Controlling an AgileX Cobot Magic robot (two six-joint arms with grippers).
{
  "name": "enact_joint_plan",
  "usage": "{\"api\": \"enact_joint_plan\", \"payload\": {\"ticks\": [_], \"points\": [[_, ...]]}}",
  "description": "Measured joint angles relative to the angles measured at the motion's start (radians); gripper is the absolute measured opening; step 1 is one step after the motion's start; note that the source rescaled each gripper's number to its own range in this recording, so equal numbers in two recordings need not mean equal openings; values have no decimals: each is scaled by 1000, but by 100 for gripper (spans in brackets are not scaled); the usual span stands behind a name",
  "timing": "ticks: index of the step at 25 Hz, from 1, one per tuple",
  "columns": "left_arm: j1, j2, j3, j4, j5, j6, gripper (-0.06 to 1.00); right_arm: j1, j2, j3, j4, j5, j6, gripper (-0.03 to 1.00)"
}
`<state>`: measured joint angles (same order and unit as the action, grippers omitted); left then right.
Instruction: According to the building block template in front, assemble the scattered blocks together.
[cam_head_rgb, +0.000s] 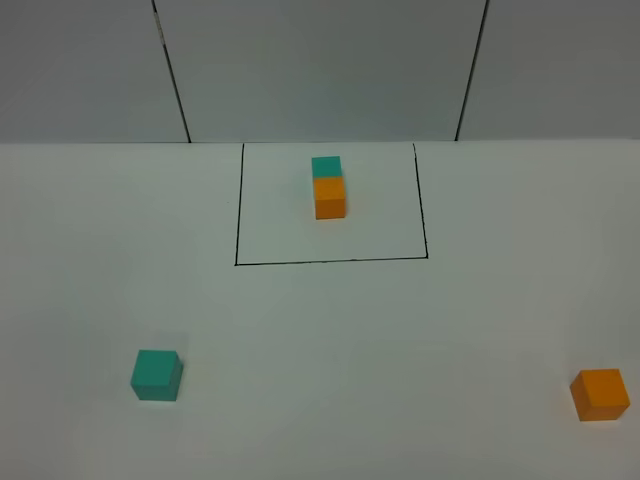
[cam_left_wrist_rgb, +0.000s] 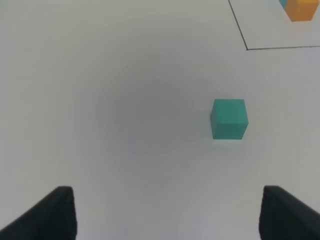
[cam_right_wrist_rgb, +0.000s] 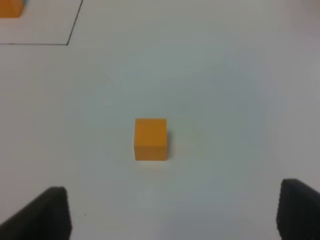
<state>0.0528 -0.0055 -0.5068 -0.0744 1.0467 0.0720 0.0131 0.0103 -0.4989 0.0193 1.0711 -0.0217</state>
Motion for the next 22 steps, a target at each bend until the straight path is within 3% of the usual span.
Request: {"api": "enact_joint_plan", "payload": {"ticks": [22], "points": [[0, 0, 0, 0, 0, 0, 67, 0, 0, 0, 0, 0, 1, 70]]}}
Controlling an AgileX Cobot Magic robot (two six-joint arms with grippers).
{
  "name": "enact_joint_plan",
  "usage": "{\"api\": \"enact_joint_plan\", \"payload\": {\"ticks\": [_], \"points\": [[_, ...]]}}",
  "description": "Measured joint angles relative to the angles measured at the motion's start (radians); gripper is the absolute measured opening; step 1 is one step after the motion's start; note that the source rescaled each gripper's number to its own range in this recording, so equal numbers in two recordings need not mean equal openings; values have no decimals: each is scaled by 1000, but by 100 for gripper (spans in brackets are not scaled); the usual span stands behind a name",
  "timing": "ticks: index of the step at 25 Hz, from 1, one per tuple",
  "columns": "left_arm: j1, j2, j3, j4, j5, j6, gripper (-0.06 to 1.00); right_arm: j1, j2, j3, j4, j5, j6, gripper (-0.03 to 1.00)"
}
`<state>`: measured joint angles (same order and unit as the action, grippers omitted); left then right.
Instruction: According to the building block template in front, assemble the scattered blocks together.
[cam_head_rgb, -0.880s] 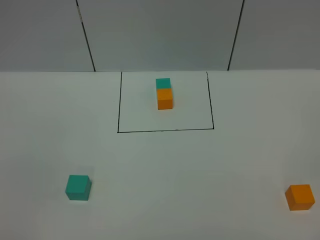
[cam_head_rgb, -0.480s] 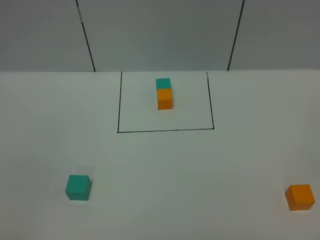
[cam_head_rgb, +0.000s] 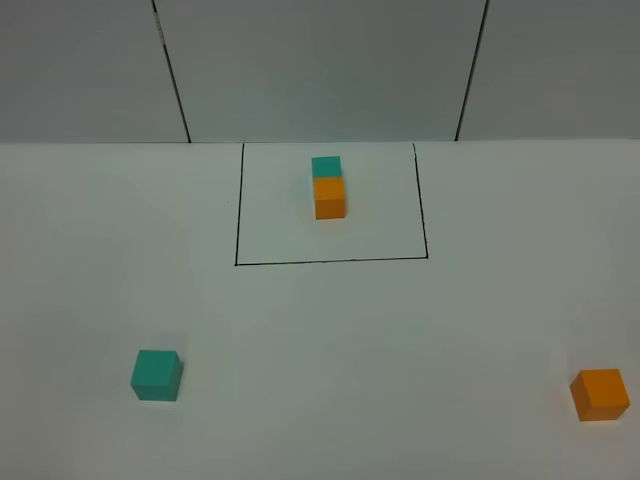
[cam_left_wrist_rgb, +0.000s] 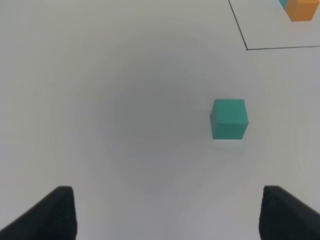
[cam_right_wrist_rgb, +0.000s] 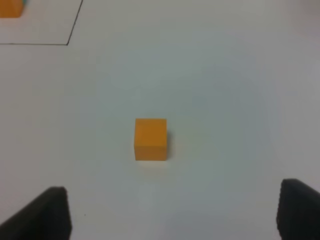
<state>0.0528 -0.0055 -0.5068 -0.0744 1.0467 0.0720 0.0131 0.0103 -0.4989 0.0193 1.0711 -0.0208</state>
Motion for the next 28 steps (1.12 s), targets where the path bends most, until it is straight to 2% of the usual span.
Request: {"api": "enact_joint_plan", "payload": {"ticks": [7, 11, 14, 20, 25, 28], "points": [[0, 89, -12, 0, 10, -14, 73, 0, 0, 0, 0, 0, 0, 70], [0, 305, -82, -4, 24, -93, 74, 0, 0, 0, 0, 0, -1, 70], [0, 487, -157, -42, 29, -119, 74, 0, 0, 0, 0, 0, 0, 70], [0, 893, -284, -174, 35, -72, 74, 0, 0, 0, 0, 0, 0, 70], [-7, 1176, -376, -179, -16, -64, 74, 0, 0, 0, 0, 0, 0, 70], [-70, 1301, -417, -167, -52, -63, 74, 0, 0, 0, 0, 0, 0, 70]]}}
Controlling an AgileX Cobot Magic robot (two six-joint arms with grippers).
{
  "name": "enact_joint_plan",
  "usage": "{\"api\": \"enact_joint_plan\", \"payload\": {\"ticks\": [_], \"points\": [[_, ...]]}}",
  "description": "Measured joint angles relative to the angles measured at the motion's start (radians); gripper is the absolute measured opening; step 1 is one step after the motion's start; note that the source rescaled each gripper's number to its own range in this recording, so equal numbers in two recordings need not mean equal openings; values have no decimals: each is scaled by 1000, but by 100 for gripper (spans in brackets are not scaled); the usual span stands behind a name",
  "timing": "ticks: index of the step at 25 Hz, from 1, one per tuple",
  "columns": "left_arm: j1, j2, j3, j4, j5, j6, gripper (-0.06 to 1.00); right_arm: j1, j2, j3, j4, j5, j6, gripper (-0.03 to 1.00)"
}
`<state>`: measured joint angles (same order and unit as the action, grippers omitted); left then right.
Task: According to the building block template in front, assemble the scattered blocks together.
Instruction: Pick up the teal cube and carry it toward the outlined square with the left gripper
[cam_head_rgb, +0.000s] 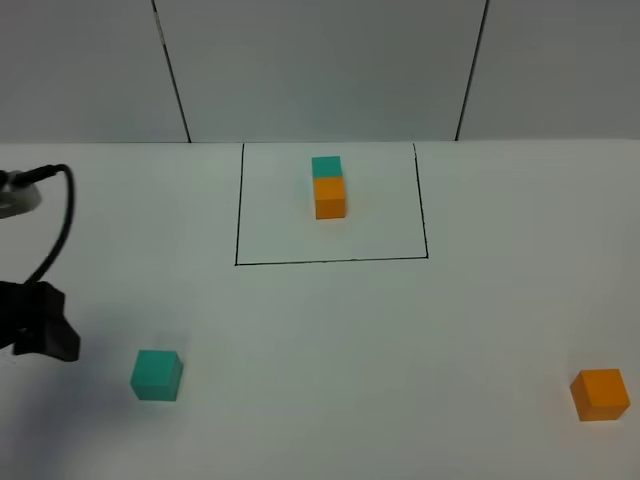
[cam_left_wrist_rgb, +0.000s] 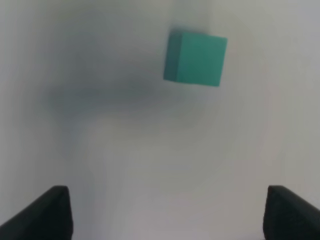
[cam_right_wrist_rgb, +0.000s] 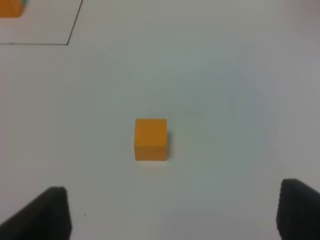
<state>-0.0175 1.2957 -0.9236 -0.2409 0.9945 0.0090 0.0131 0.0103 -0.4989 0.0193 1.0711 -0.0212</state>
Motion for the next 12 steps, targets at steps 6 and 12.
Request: {"api": "enact_joint_plan", "payload": {"ticks": [6, 12], "points": [[-189, 190, -81, 120, -49, -58, 74, 0, 0, 0, 0, 0, 0, 70], [-227, 283, -94, 150, -104, -103, 74, 0, 0, 0, 0, 0, 0, 70]]}}
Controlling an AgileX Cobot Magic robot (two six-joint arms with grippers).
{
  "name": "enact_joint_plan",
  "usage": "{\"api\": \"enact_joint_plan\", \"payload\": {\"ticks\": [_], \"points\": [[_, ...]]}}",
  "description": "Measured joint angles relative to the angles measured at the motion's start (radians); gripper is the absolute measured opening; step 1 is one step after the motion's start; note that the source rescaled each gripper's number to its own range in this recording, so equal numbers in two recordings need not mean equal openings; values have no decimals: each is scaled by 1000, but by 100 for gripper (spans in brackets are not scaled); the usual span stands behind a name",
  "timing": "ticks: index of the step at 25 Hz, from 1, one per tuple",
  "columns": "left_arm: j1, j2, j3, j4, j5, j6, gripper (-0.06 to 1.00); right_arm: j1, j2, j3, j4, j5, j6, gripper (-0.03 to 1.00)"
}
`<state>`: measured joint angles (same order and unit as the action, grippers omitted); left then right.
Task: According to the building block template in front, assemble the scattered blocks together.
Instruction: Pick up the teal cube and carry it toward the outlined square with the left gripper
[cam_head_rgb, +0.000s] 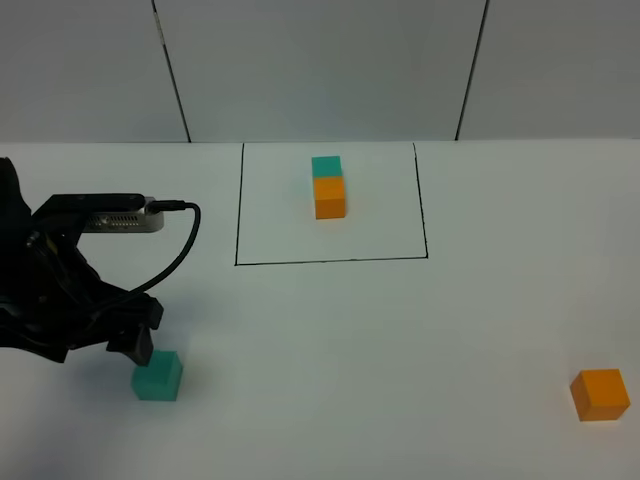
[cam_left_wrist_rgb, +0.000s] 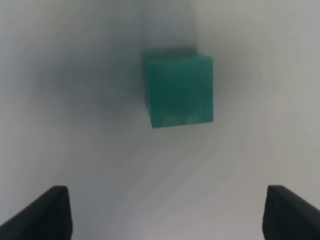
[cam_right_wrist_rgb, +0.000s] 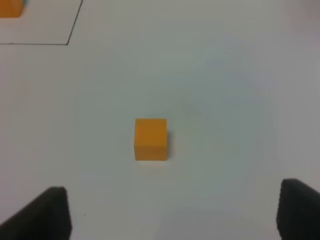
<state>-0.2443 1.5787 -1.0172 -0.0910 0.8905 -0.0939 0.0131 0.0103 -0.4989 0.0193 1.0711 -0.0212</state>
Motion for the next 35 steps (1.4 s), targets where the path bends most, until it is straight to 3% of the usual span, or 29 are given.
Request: {"api": "enact_joint_plan", "payload": {"ticks": [20, 25, 35], "points": [[-3, 240, 0, -29, -192, 2, 74, 0, 0, 0, 0, 0, 0, 70], [-39, 261, 0, -29, -225, 7, 74, 0, 0, 0, 0, 0, 0, 70], [-42, 323, 0, -18, -227, 4, 71, 0, 0, 0, 0, 0, 1, 70]]}}
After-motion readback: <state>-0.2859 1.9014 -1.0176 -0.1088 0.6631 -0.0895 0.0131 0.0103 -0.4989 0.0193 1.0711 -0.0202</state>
